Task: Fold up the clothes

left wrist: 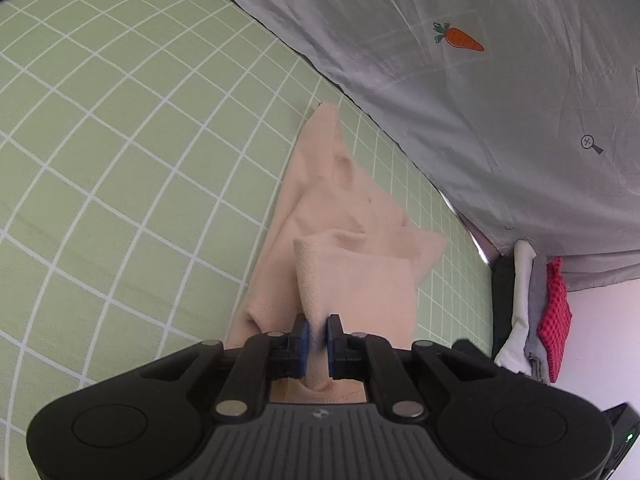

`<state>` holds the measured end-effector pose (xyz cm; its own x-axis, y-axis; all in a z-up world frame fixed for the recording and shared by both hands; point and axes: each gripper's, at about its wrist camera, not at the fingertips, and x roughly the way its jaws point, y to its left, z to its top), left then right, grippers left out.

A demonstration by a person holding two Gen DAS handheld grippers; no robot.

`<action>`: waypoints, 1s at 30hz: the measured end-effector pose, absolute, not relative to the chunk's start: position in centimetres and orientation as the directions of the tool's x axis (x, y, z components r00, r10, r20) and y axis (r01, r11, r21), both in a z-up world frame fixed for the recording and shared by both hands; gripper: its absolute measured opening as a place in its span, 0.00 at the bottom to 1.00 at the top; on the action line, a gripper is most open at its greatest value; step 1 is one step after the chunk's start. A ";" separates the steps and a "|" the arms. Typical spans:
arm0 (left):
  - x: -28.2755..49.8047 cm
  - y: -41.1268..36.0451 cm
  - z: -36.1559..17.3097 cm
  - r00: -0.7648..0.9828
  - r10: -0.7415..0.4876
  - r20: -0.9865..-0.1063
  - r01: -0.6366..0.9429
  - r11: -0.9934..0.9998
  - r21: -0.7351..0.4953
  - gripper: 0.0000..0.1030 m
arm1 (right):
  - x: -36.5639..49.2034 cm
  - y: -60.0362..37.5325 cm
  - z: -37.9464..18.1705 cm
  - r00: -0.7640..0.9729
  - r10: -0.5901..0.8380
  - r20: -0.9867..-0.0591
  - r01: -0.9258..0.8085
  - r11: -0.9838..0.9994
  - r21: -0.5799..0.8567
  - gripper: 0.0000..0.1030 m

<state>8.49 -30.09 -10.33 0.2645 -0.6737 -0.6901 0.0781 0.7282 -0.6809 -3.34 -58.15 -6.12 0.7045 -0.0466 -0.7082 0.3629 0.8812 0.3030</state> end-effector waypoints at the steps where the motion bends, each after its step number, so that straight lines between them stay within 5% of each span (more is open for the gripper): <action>1: 8.5 -30.0 -10.4 0.264 -0.673 -0.691 0.075 0.728 -0.681 0.08 | -2.8 -57.6 -6.2 0.711 -0.021 -0.703 0.334 0.890 0.311 0.67; 8: 8.8 -29.4 -11.4 0.259 -0.668 -0.698 0.053 0.731 -0.680 0.09 | 1.0 -55.9 -7.1 0.719 0.155 -0.678 0.232 0.865 0.444 0.49; 14: 9.1 -29.3 -12.1 0.254 -0.665 -0.702 0.039 0.732 -0.680 0.09 | 2.4 -55.1 -8.2 0.697 0.267 -0.665 0.196 0.822 0.534 0.22; 16: 9.2 -29.2 -12.2 0.254 -0.665 -0.702 0.034 0.732 -0.680 0.09 | 2.6 -54.7 -8.4 0.688 0.276 -0.671 0.172 0.836 0.520 0.05; 19: 9.1 -29.2 -11.9 0.257 -0.665 -0.701 0.036 0.732 -0.681 0.09 | 2.1 -54.3 -7.8 0.700 0.268 -0.662 0.144 0.855 0.498 0.05; 22: 8.8 -29.4 -10.8 0.275 -0.654 -0.705 0.077 0.746 -0.662 0.20 | 1.2 -54.0 -6.3 0.723 0.237 -0.649 0.131 0.876 0.465 0.04; 24: 8.4 -29.5 -9.7 0.293 -0.633 -0.716 0.114 0.767 -0.631 0.36 | 0.1 -53.8 -5.0 0.744 0.204 -0.637 0.135 0.887 0.442 0.04; 30: 5.4 -28.8 -7.1 0.336 -0.605 -0.722 0.169 0.793 -0.586 0.46 | -5.6 -53.7 -1.9 0.783 0.092 -0.615 0.227 0.879 0.420 0.04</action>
<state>5.36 -28.76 -7.13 0.3359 -0.6052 -0.7217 0.1695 0.7926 -0.5857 -5.63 -53.73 -1.93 0.7832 0.0920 -0.6150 0.2267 0.8787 0.4201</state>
